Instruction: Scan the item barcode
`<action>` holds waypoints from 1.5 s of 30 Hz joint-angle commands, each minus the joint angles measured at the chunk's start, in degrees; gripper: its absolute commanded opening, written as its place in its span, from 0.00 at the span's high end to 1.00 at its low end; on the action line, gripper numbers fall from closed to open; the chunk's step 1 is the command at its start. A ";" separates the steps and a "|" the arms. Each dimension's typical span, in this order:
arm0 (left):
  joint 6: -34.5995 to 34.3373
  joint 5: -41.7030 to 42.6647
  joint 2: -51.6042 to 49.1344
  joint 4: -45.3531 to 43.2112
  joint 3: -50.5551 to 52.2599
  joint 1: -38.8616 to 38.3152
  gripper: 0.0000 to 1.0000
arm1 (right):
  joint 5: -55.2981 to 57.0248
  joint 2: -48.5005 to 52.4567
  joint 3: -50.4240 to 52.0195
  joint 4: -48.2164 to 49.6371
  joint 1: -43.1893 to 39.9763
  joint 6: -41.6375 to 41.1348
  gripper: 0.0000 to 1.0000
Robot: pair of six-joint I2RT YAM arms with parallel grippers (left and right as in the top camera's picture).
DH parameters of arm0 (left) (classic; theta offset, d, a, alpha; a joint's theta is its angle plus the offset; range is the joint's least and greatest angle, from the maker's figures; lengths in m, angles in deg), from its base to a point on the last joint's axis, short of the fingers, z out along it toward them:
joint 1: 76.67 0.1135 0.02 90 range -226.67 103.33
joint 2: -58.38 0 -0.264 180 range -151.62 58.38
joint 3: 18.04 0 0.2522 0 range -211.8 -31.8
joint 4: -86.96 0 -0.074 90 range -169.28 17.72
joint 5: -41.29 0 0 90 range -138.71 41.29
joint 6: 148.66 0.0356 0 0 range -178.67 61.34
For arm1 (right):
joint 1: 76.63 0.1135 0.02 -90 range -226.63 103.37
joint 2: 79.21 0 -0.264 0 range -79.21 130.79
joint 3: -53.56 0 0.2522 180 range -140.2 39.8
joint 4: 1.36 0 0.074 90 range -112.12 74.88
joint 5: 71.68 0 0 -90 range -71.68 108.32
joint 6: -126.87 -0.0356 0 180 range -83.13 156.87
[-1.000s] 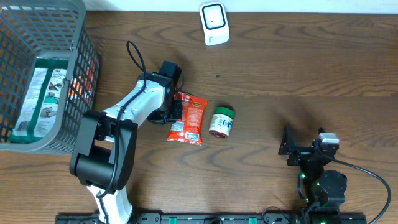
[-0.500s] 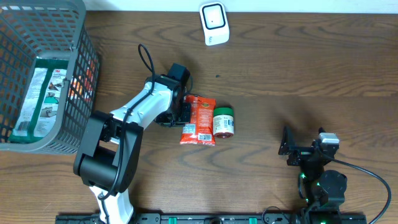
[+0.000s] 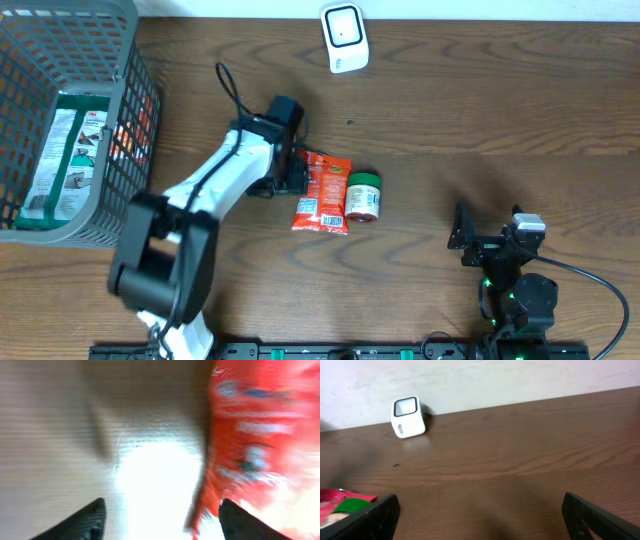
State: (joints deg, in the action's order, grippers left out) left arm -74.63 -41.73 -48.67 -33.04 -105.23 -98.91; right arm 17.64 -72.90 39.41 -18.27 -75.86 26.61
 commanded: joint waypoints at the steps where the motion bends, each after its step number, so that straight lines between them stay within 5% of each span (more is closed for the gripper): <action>1: 2.43 -2.12 7.37 4.68 -8.87 0.70 0.22 | -0.28 -0.02 0.07 0.17 -0.13 -0.66 0.01; 6: 7.21 -2.89 8.66 23.43 -39.69 7.74 0.19 | -0.28 -0.02 0.07 0.17 -0.13 -0.66 0.01; 12: 7.13 -4.70 8.68 24.30 -59.01 24.68 0.19 | -0.28 -0.02 0.07 0.20 -0.13 -0.66 0.01; 17: 4.92 -4.68 5.44 23.45 -58.42 42.07 0.19 | -0.31 -0.02 0.07 0.61 -0.13 -2.05 0.01; 23: 5.01 -4.61 -5.75 27.98 -58.03 50.29 0.19 | -0.28 -0.02 0.07 0.55 -0.13 -2.56 0.01; 37: 11.50 3.15 -29.46 31.76 -58.03 51.58 0.20 | -0.24 -0.02 0.07 -0.57 -0.13 -2.56 0.01; 45: 14.08 8.87 -34.95 32.41 -58.03 51.58 0.41 | -0.26 -0.02 0.07 -0.92 -0.13 -2.56 0.01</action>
State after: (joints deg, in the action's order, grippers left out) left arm -61.93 -35.15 -81.45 -1.04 -163.02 -47.46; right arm 17.64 -72.84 39.41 -19.00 -75.86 25.06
